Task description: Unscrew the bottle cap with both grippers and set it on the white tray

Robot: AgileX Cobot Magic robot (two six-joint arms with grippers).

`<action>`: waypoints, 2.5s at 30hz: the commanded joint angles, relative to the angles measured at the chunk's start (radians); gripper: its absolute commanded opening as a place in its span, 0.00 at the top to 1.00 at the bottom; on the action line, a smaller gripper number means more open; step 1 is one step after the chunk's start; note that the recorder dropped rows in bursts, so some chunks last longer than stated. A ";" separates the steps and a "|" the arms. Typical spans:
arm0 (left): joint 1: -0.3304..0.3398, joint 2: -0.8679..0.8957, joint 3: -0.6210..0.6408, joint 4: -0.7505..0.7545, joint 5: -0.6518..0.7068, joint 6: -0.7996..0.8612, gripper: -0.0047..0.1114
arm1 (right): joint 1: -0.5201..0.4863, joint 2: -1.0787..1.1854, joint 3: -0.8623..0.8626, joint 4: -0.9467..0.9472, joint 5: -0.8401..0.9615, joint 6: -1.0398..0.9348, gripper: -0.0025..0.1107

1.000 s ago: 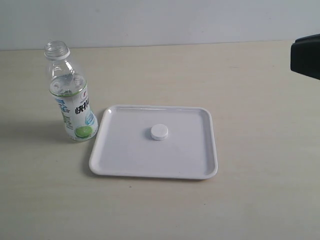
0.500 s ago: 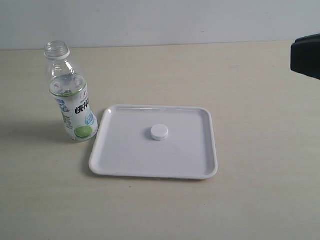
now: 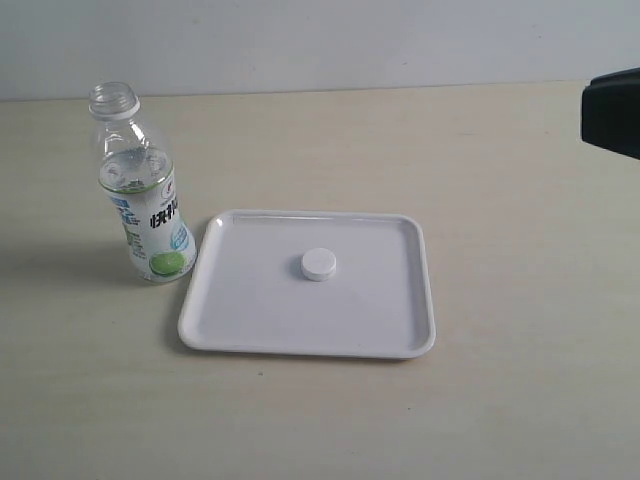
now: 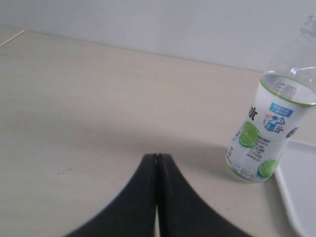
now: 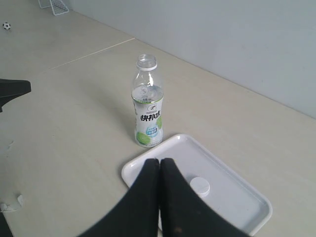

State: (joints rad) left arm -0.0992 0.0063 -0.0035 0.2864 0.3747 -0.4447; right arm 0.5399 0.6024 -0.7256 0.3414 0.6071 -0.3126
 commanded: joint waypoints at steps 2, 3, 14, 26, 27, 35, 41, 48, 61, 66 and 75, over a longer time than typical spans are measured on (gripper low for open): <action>-0.002 -0.006 0.004 -0.009 0.003 -0.004 0.96 | -0.004 -0.008 0.001 0.000 -0.007 0.004 0.98; -0.002 -0.006 0.004 -0.009 0.003 -0.004 0.96 | -0.004 -0.008 0.001 -0.002 -0.007 0.004 0.98; -0.002 -0.006 0.004 -0.009 0.003 -0.004 0.96 | -0.004 -0.008 0.001 -0.002 -0.007 0.002 0.98; -0.002 -0.006 0.004 -0.009 0.003 -0.004 0.96 | -0.004 -0.008 0.001 0.000 -0.007 0.002 0.98; -0.002 -0.006 0.004 -0.009 0.003 -0.004 0.96 | -0.004 -0.008 0.001 0.000 -0.007 0.002 0.98; -0.002 -0.006 0.004 -0.009 0.003 -0.004 0.96 | -0.004 -0.008 0.001 0.000 -0.007 0.002 0.98; -0.002 -0.006 0.004 -0.009 0.003 -0.004 0.96 | -0.004 -0.008 0.001 -0.002 -0.009 0.002 0.98; -0.002 -0.006 0.004 -0.009 0.003 -0.004 0.96 | -0.012 -0.015 0.023 -0.040 -0.066 -0.004 0.98; -0.002 -0.006 0.004 -0.007 0.003 -0.004 0.96 | -0.503 -0.382 0.395 -0.078 -0.239 -0.007 0.98; -0.002 -0.006 0.004 -0.007 0.003 -0.004 0.96 | -0.540 -0.441 0.480 -0.147 -0.236 -0.007 0.98; -0.002 -0.006 0.004 -0.007 0.003 -0.004 0.96 | -0.540 -0.501 0.620 -0.151 -0.327 0.002 0.98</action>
State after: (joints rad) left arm -0.0992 0.0063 -0.0035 0.2846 0.3766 -0.4447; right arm 0.0060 0.1404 -0.1420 0.1957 0.3428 -0.3145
